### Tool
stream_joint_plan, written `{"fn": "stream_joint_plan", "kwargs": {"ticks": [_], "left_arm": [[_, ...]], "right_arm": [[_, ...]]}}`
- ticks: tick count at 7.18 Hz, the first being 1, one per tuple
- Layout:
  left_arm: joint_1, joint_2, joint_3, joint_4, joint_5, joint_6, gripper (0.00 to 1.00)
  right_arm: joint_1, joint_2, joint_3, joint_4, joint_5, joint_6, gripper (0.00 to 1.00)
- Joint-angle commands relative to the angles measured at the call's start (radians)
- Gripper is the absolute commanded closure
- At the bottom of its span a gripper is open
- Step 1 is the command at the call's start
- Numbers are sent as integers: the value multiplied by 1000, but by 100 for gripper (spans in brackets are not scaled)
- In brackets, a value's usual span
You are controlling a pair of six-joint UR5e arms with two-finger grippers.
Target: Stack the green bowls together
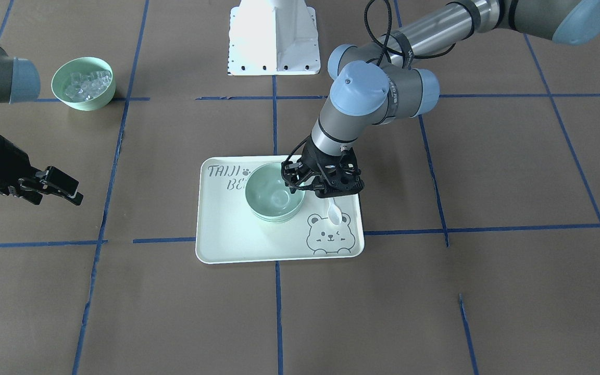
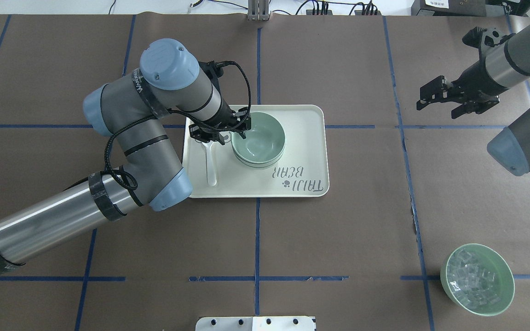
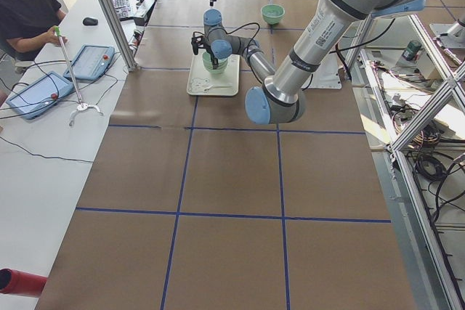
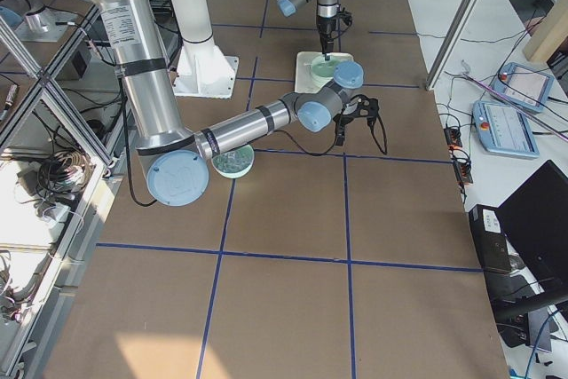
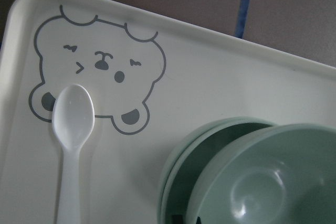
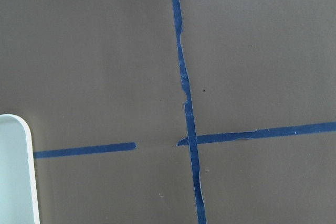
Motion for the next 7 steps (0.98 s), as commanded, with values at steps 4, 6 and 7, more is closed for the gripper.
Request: {"fn": "stream_joint_plan", "kwargs": {"ticks": [4, 6, 7], "left_arm": [[-122, 308, -387, 90, -3, 307, 0], [-292, 515, -491, 112, -18, 616, 0], [-420, 595, -484, 110, -105, 842, 0]], "right_arm": [[109, -24, -21, -15, 40, -73, 0], [210, -57, -90, -29, 44, -303, 0], [266, -57, -107, -105, 44, -450, 0]]}}
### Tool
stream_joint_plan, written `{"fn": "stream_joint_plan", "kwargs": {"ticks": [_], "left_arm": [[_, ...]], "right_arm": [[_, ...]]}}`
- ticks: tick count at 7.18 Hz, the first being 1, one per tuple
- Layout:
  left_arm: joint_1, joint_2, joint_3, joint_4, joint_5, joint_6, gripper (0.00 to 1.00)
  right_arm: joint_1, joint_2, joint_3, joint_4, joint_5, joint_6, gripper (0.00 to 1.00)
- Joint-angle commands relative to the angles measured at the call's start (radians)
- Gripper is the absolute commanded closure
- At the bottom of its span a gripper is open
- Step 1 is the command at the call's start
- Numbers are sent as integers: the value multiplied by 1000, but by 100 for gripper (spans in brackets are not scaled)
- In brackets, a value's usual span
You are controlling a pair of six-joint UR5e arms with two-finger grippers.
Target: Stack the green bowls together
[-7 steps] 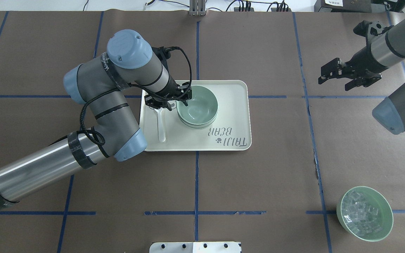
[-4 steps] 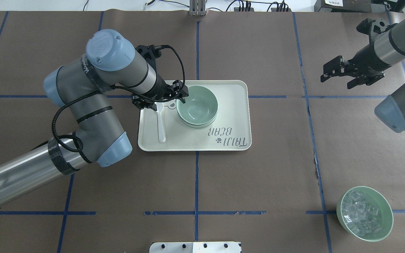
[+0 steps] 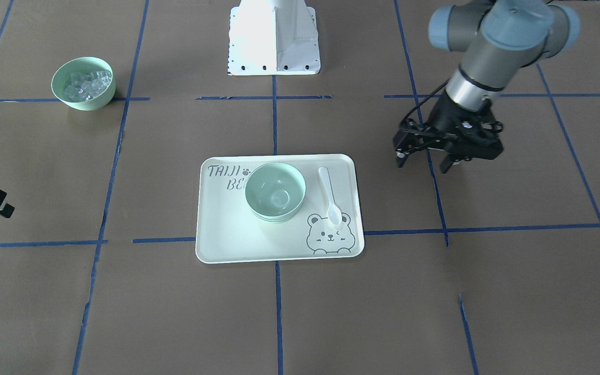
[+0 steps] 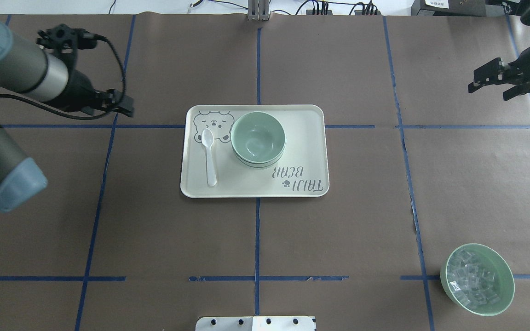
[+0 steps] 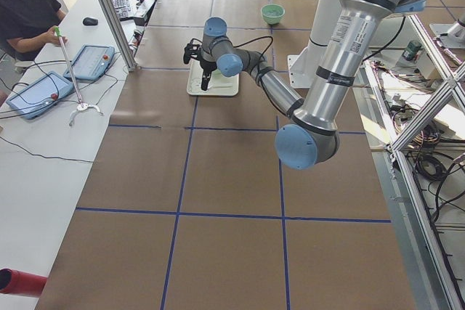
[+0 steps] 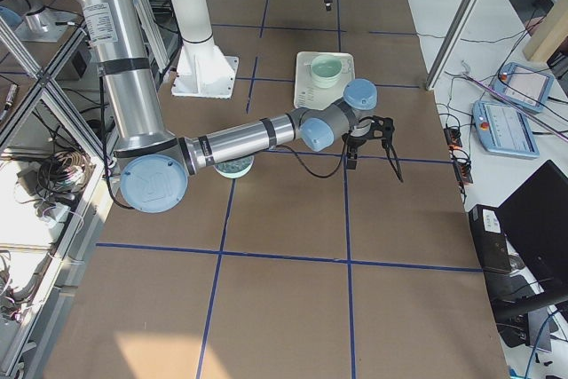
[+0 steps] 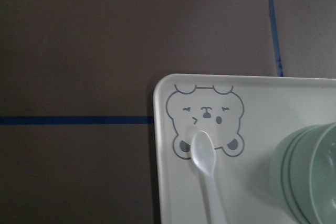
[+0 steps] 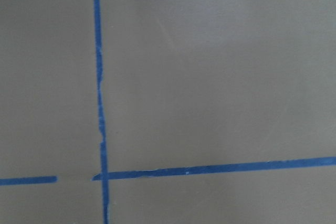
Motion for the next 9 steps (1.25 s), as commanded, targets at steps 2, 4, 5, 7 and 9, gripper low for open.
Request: {"fn": "stream_joint_plan", "kwargs": {"ticks": [2, 4, 5, 7, 9], "left_arm": [[-366, 206, 65, 4, -153, 635, 0], [-518, 238, 204, 6, -153, 949, 0], [-561, 257, 269, -2, -153, 1044, 0], [-583, 294, 283, 17, -159, 1026, 0], [-595, 306, 276, 128, -286, 1000, 0]], "right_arm": [[177, -1, -50, -258, 0, -485, 0], [254, -1, -73, -334, 7, -626, 0], [257, -7, -74, -366, 30, -667, 0], [259, -19, -77, -393, 30, -674, 0], [259, -54, -65, -385, 20, -689, 0]]}}
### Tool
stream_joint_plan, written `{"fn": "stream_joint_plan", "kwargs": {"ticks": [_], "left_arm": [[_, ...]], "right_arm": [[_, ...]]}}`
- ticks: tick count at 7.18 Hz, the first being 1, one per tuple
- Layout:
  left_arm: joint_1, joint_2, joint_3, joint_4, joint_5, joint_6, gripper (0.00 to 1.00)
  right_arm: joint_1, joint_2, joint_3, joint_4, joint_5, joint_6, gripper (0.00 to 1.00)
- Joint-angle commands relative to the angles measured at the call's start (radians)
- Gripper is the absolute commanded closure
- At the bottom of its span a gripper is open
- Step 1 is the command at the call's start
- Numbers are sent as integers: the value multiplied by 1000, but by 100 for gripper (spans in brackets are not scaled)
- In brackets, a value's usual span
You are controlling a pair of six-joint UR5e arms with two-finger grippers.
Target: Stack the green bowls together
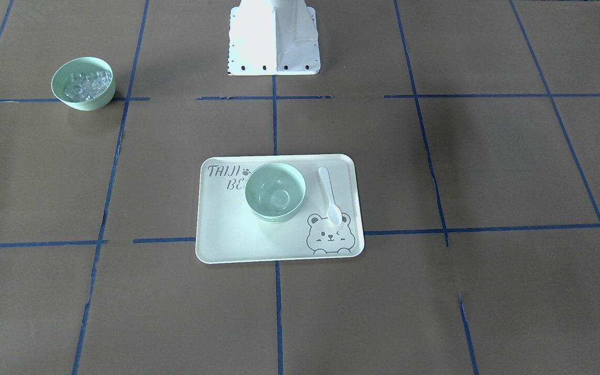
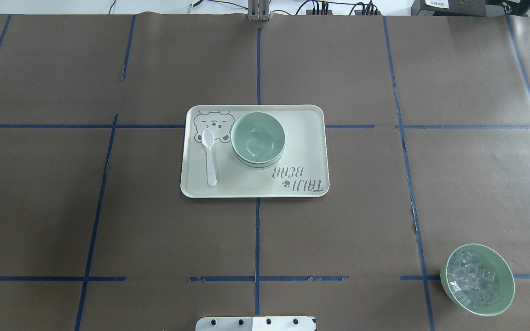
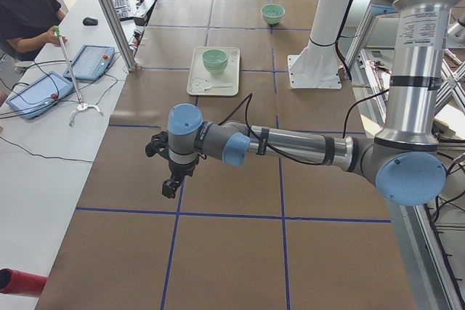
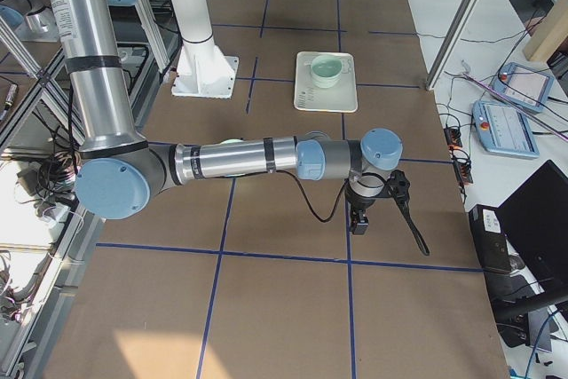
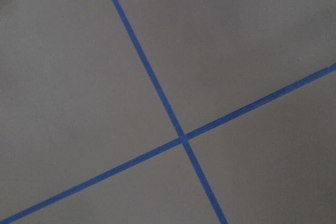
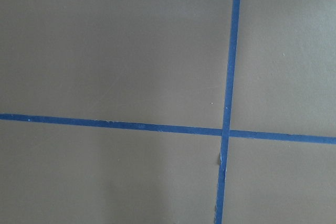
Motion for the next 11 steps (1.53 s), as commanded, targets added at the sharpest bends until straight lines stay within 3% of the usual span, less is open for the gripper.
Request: {"fn": "stream_joint_plan", "kwargs": {"ticks": [1, 4, 6, 8, 11], "left_arm": [[-9, 13, -15, 55, -64, -12, 0], [-6, 30, -43, 51, -56, -257, 0], [-6, 73, -37, 44, -129, -264, 0], [-8, 65, -55, 47, -61, -261, 0], [-12, 56, -71, 61, -65, -231, 0]], "right_arm": [[-1, -16, 7, 1, 1, -8, 0], [-1, -14, -1, 2, 6, -8, 0], [-1, -14, 5, 2, 10, -8, 0], [-1, -13, 8, 1, 12, -10, 0], [-5, -25, -1, 10, 7, 2, 0]]}}
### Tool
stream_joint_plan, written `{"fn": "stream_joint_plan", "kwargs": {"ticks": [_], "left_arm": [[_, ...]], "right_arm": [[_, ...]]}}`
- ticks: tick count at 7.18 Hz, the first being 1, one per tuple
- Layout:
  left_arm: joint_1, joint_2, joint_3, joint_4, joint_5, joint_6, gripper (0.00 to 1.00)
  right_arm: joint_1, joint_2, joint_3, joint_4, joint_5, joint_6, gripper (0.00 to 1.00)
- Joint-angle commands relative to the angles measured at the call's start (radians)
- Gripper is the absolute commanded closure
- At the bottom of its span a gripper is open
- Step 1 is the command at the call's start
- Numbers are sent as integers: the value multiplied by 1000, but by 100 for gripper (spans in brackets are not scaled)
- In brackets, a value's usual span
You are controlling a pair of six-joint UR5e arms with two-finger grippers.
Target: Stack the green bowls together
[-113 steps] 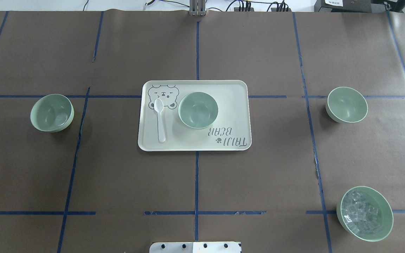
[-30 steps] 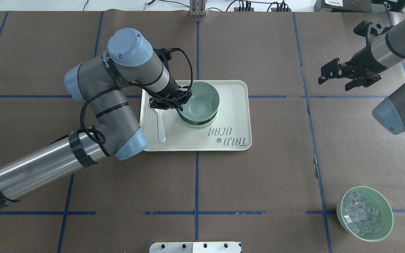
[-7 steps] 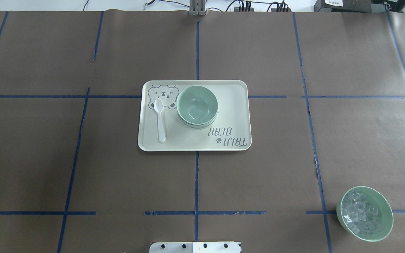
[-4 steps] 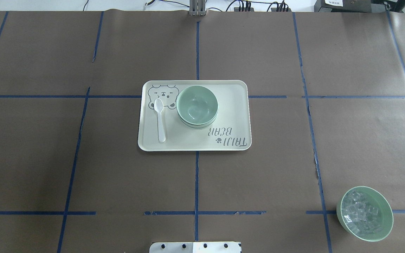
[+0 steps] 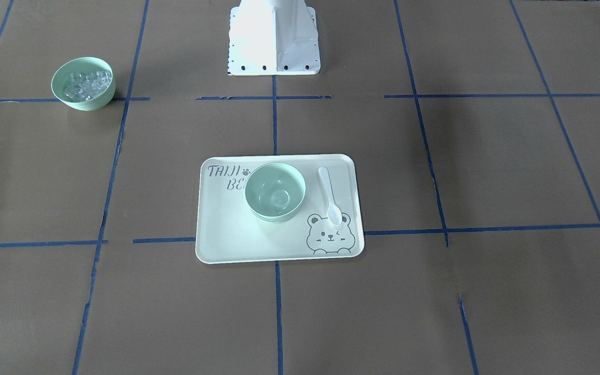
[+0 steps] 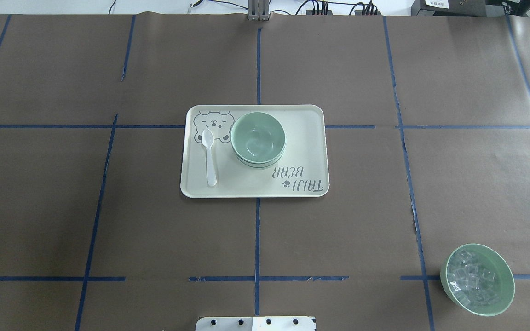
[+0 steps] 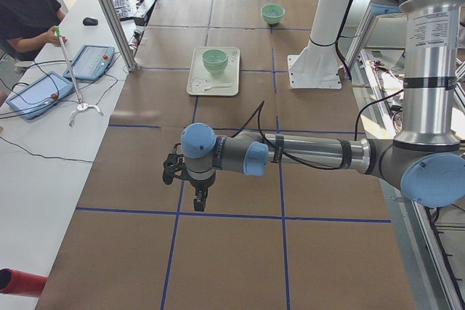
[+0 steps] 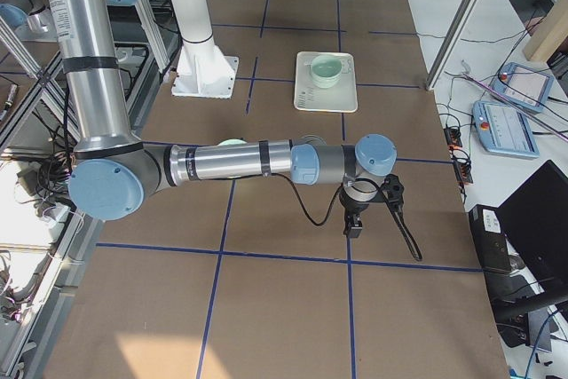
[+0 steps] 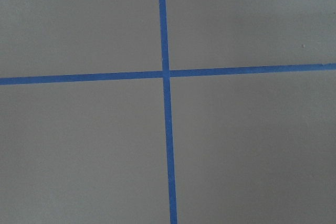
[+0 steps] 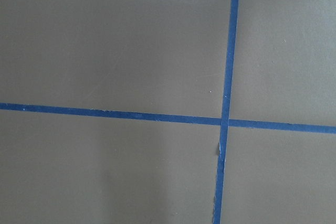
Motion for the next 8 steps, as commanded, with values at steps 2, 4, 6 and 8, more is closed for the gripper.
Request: {"fn": "stream_joint_plan", "kwargs": {"ticks": [2, 4, 6, 8], "left_arm": [[-21, -55, 5, 156, 4, 183, 0], [-44, -74, 5, 216, 4, 191, 0], [-46, -89, 10, 224, 4, 191, 0], [-46, -94, 17, 216, -5, 193, 0]], "right_arm": [[-36, -4, -1, 7, -5, 10, 0], [-36, -4, 0, 7, 10, 12, 0], [-36, -4, 2, 5, 30, 12, 0], [-36, -4, 2, 5, 29, 12, 0]]}}
